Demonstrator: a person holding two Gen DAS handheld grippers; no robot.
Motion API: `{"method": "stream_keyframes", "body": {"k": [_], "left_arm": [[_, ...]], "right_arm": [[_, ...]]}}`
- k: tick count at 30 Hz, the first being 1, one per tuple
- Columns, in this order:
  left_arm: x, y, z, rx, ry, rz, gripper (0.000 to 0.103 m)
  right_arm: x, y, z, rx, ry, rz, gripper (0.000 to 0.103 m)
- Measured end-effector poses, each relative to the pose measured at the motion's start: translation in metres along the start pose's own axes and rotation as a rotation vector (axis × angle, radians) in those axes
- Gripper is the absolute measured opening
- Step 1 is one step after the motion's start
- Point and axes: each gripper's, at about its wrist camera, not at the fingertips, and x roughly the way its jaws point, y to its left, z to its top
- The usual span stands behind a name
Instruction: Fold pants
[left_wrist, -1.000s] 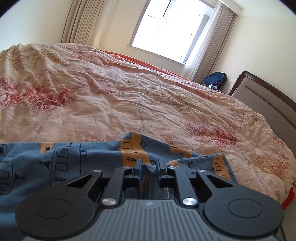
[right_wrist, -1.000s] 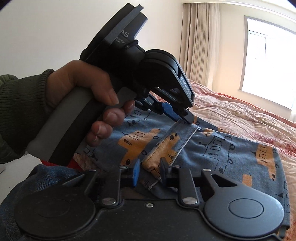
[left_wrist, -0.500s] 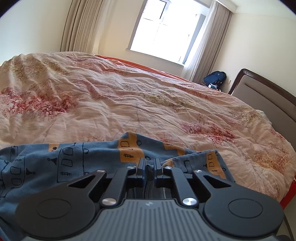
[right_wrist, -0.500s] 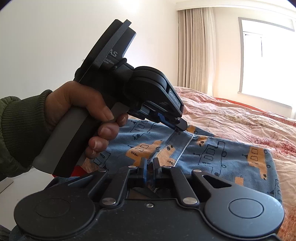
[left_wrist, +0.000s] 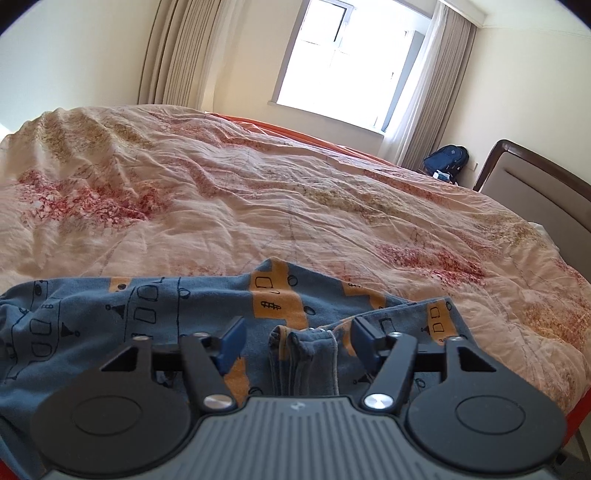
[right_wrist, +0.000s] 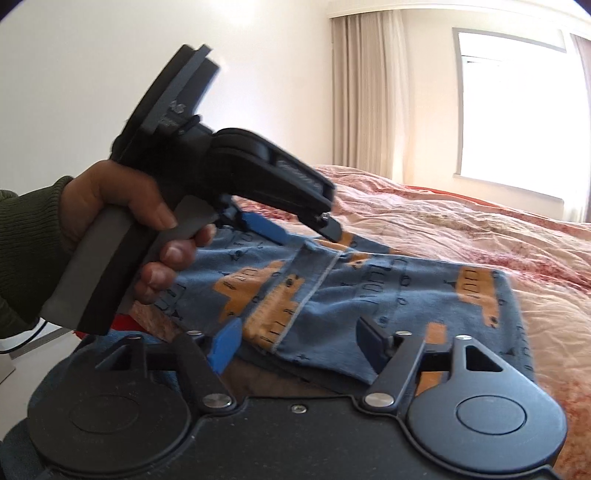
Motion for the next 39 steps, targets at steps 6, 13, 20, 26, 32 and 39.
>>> {"method": "stream_keyframes", "body": {"k": [6, 13, 20, 26, 32, 39], "left_arm": [[0.000, -0.012, -0.021, 0.022, 0.000, 0.094, 0.093], [0.006, -0.006, -0.036, -0.036, 0.029, 0.125, 0.097], [0.007, 0.008, -0.038, -0.129, 0.031, 0.140, 0.097], [0.009, 0.009, -0.039, -0.139, 0.032, 0.138, 0.097], [0.007, 0.016, -0.039, -0.190, 0.012, 0.118, 0.097], [0.006, 0.021, -0.041, -0.238, -0.016, 0.112, 0.097]], "right_arm": [[-0.025, -0.048, -0.019, 0.105, -0.056, -0.280, 0.101], [-0.042, -0.097, -0.039, 0.258, -0.038, -0.455, 0.102], [-0.022, -0.100, -0.055, 0.210, 0.051, -0.563, 0.102], [-0.023, -0.093, -0.045, 0.171, -0.007, -0.604, 0.103], [0.020, -0.100, 0.002, 0.036, -0.072, -0.490, 0.102], [0.089, -0.118, 0.018, -0.062, 0.053, -0.466, 0.102]]}}
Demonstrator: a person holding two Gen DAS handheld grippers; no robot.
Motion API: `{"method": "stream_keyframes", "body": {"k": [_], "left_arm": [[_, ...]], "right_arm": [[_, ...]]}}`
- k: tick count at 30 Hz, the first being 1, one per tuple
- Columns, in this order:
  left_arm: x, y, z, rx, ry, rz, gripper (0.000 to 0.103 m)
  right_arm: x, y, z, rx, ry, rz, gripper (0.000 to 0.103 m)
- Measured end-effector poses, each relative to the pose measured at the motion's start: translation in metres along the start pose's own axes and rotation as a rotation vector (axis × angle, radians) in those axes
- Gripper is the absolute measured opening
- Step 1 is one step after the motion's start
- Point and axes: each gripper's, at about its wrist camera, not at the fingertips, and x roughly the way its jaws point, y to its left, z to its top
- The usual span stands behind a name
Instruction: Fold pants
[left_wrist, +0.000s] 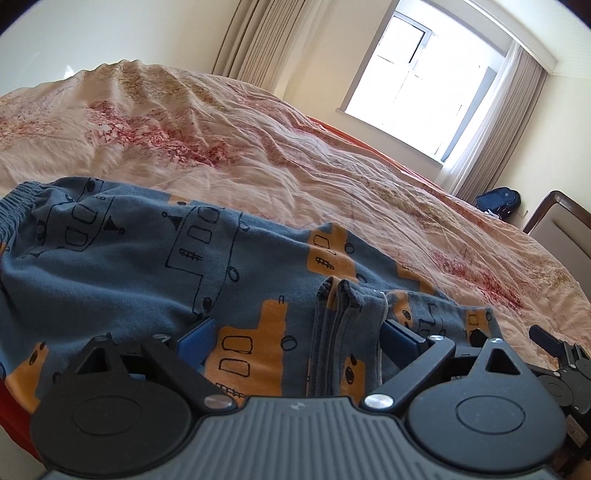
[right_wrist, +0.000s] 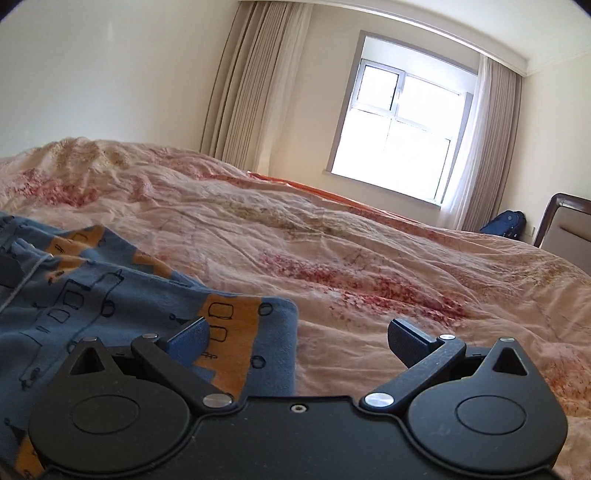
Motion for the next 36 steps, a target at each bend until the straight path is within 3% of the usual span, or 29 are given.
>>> {"method": "stream_keyframes", "body": {"k": [5, 8, 16, 20, 25, 29, 33, 36], "left_arm": [[0.002, -0.005, 0.000, 0.015, 0.000, 0.028, 0.098], [0.000, 0.001, -0.001, -0.023, -0.020, 0.002, 0.099], [-0.002, 0.007, 0.000, -0.056, -0.028, -0.028, 0.099], [-0.002, 0.008, 0.000, -0.063, -0.030, -0.033, 0.100], [-0.009, 0.012, 0.001, -0.093, -0.059, -0.062, 0.101], [-0.034, 0.022, 0.005, -0.108, -0.142, -0.093, 0.102], [-0.061, 0.042, 0.014, -0.094, -0.215, -0.039, 0.102], [-0.081, 0.069, 0.016, -0.106, -0.271, 0.045, 0.102]], "right_arm": [[-0.006, -0.002, -0.008, 0.081, -0.016, -0.017, 0.102], [-0.022, 0.004, -0.011, 0.070, -0.041, 0.028, 0.102], [-0.071, 0.020, -0.055, 0.078, -0.080, -0.064, 0.103], [-0.099, 0.015, -0.065, 0.166, -0.060, -0.096, 0.103], [-0.109, 0.030, -0.048, 0.123, -0.124, -0.026, 0.103], [-0.096, 0.057, -0.023, 0.039, -0.142, 0.076, 0.103], [-0.080, 0.092, 0.001, -0.034, -0.168, 0.156, 0.103], [-0.071, 0.116, 0.013, -0.080, -0.175, 0.199, 0.103]]}}
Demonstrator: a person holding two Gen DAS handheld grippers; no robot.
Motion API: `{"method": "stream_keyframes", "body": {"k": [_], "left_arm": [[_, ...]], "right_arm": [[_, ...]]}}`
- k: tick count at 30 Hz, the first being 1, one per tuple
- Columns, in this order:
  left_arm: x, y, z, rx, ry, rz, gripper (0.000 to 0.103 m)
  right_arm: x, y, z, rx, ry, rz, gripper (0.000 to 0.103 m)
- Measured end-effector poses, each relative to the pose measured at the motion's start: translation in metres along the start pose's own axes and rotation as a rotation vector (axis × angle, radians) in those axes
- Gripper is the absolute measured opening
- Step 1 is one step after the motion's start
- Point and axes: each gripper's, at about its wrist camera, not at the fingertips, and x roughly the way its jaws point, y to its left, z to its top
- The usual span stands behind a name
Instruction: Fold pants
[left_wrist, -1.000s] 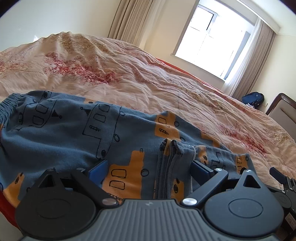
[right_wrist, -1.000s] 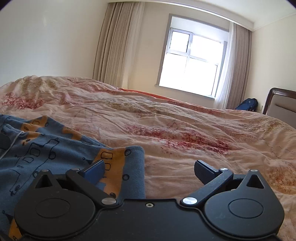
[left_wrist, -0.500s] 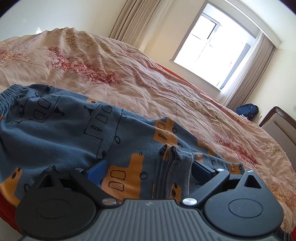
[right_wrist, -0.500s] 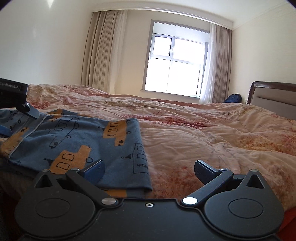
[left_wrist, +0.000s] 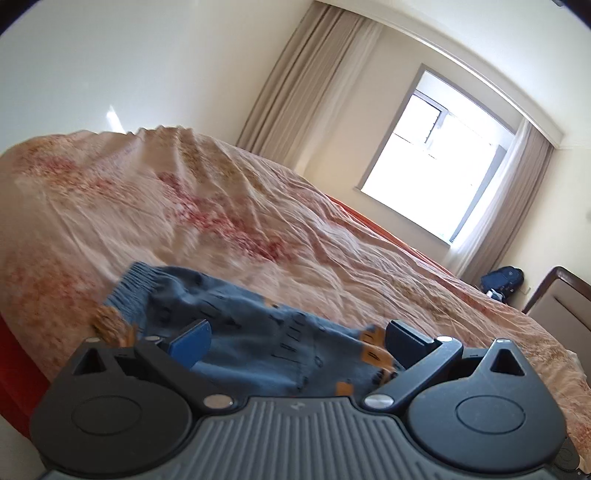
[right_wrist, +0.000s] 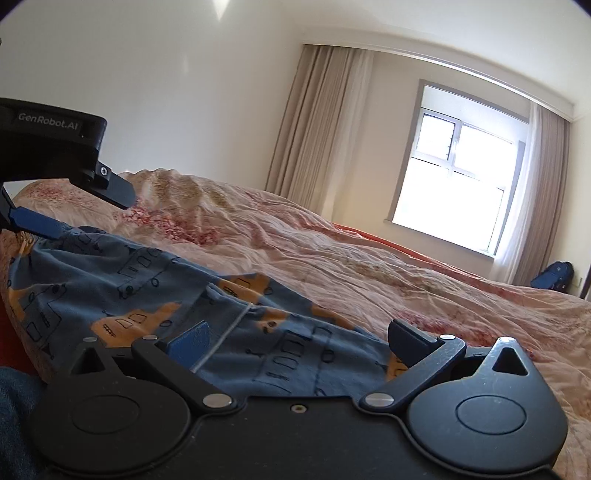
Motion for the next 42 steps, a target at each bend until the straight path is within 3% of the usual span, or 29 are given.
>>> {"method": "stream_keyframes", "body": {"k": [4, 10, 16, 19, 31, 42], "left_arm": [[-0.016, 0.033, 0.002, 0.022, -0.036, 0.121, 0.103], [-0.005, 0.066, -0.017, 0.043, 0.013, 0.174, 0.103], [0.009, 0.084, -0.023, -0.078, 0.048, 0.081, 0.102], [0.013, 0.078, -0.021, -0.070, 0.033, 0.116, 0.102], [0.012, 0.011, -0.024, 0.196, -0.027, 0.185, 0.103], [0.019, 0.029, -0.021, 0.128, 0.015, 0.178, 0.103]], "right_arm": [[0.017, 0.023, 0.003, -0.049, 0.014, 0.008, 0.103], [0.031, 0.037, -0.014, -0.028, 0.066, 0.016, 0.103], [0.032, 0.039, -0.025, 0.010, 0.050, 0.007, 0.103], [0.033, 0.038, -0.027, 0.022, 0.041, 0.009, 0.103], [0.031, 0.041, -0.028, 0.013, 0.037, -0.009, 0.103], [0.031, 0.042, -0.028, 0.011, 0.037, -0.015, 0.103]]}}
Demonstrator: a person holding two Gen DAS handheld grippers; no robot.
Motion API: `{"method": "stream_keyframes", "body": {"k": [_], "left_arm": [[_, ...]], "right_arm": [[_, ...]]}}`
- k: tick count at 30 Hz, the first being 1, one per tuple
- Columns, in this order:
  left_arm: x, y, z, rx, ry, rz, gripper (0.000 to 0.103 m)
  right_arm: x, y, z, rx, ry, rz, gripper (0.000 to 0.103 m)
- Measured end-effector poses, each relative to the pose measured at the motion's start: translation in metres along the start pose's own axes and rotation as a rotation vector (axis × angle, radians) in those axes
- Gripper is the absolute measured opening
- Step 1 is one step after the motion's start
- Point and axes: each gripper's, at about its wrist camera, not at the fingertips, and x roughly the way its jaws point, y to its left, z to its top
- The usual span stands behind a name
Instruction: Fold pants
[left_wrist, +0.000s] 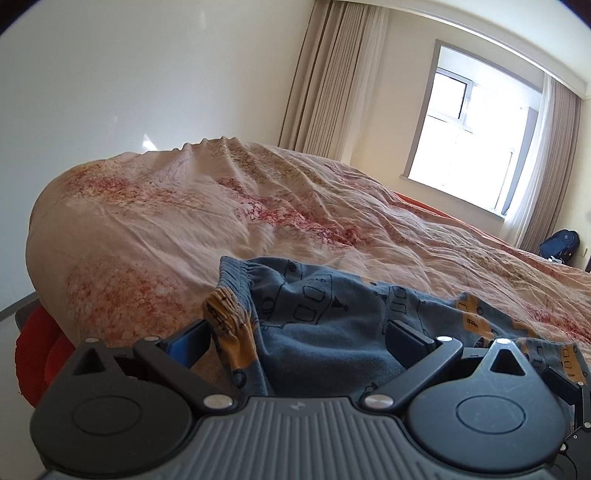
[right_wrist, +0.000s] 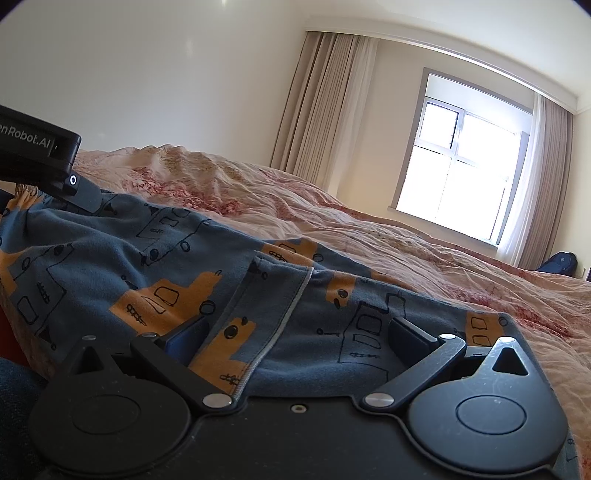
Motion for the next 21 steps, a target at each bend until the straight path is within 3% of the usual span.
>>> {"method": "stream_keyframes", "body": {"k": [6, 10, 16, 21], "left_arm": [[0.014, 0.025, -0.001, -0.116, 0.063, 0.013, 0.103], [0.015, 0.027, -0.001, -0.117, 0.064, 0.018, 0.103], [0.015, 0.024, -0.001, -0.105, 0.065, 0.027, 0.103], [0.015, 0.024, -0.001, -0.100, 0.066, 0.026, 0.103]], "right_arm": [[0.000, 0.000, 0.000, 0.003, -0.002, -0.001, 0.103], [-0.006, 0.002, 0.007, -0.020, -0.006, -0.009, 0.103], [-0.030, 0.004, 0.018, -0.060, -0.139, -0.025, 0.103], [-0.031, -0.002, 0.018, -0.041, -0.121, -0.058, 0.103]]}}
